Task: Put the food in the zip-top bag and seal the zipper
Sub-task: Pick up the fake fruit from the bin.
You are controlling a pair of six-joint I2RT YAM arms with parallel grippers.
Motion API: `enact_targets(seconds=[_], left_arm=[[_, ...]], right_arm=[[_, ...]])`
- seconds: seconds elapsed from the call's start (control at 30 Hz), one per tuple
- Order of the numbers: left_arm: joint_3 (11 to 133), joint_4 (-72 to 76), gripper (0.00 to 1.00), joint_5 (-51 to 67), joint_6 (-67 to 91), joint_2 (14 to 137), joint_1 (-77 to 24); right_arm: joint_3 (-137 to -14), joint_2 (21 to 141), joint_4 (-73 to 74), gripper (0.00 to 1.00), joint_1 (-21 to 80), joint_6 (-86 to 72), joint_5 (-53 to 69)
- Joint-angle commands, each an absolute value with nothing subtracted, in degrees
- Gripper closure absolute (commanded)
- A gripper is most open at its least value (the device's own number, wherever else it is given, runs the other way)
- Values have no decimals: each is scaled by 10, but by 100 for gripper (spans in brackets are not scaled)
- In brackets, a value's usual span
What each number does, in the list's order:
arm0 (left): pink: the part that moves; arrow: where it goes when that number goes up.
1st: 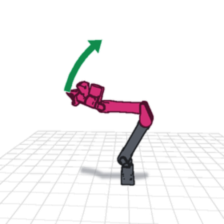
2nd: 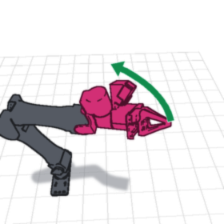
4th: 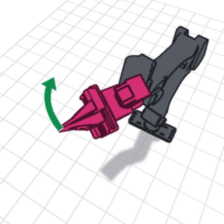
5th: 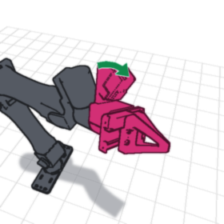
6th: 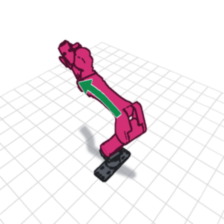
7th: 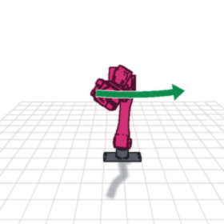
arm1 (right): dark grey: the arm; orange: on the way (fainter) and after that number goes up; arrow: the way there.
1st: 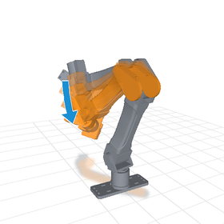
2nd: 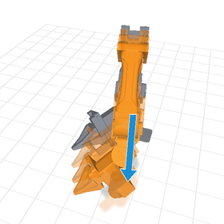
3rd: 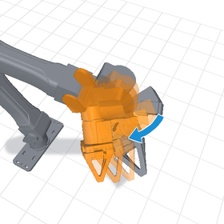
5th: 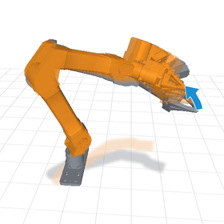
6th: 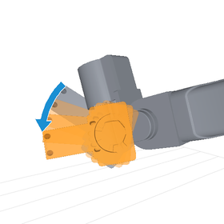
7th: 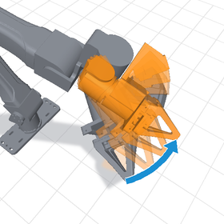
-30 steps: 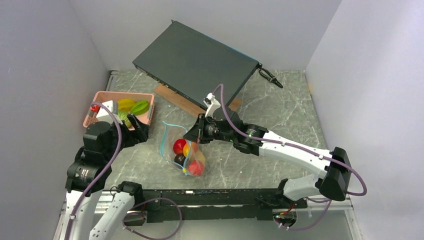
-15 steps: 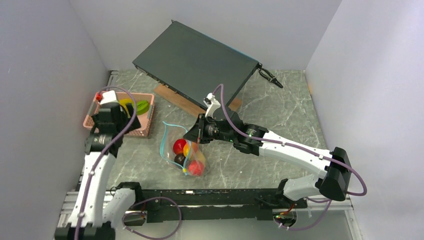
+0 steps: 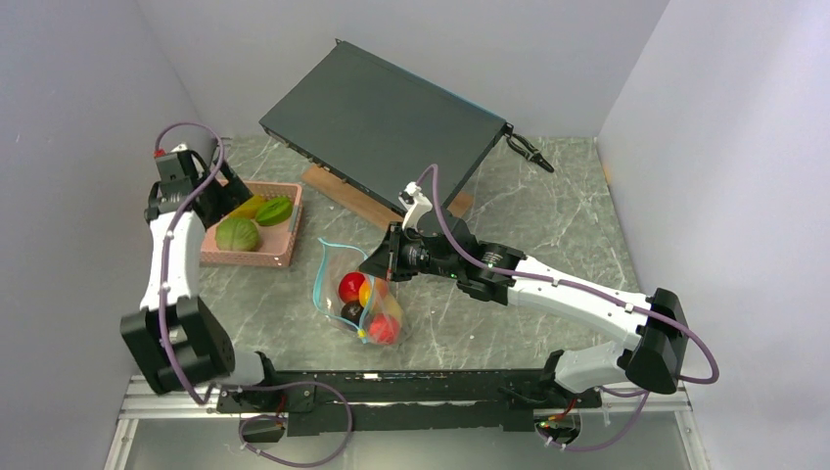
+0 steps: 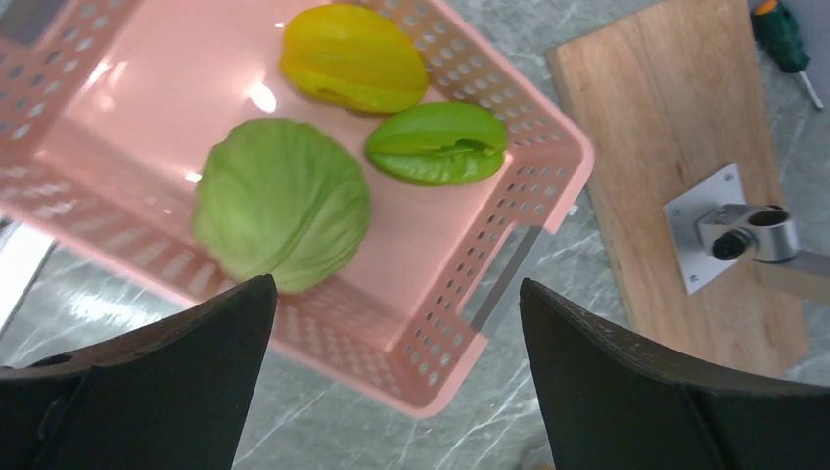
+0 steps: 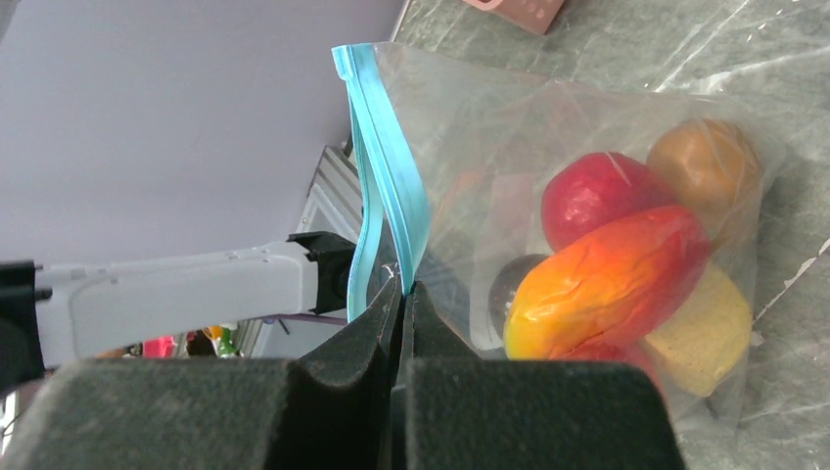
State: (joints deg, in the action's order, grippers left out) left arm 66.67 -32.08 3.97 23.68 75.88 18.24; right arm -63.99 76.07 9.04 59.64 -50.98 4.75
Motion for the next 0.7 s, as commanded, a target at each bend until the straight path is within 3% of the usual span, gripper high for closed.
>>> enact_targets(seconds=[0.0,0.17,0.33,0.67], left_arm=[[748,-306,0,162,225,850,200],[785,-294,5,258,216,948,215],[773,-269,2,311,201,1003,216],[794,-264,0,329,151,1056,206]], right_arm=[[-648,739,73,100,592,-502,46],[-648,739,75,100,588,-501,50],[-649,742,73,100,587,-503,53],[-639,738,63,100,587,-511,54]])
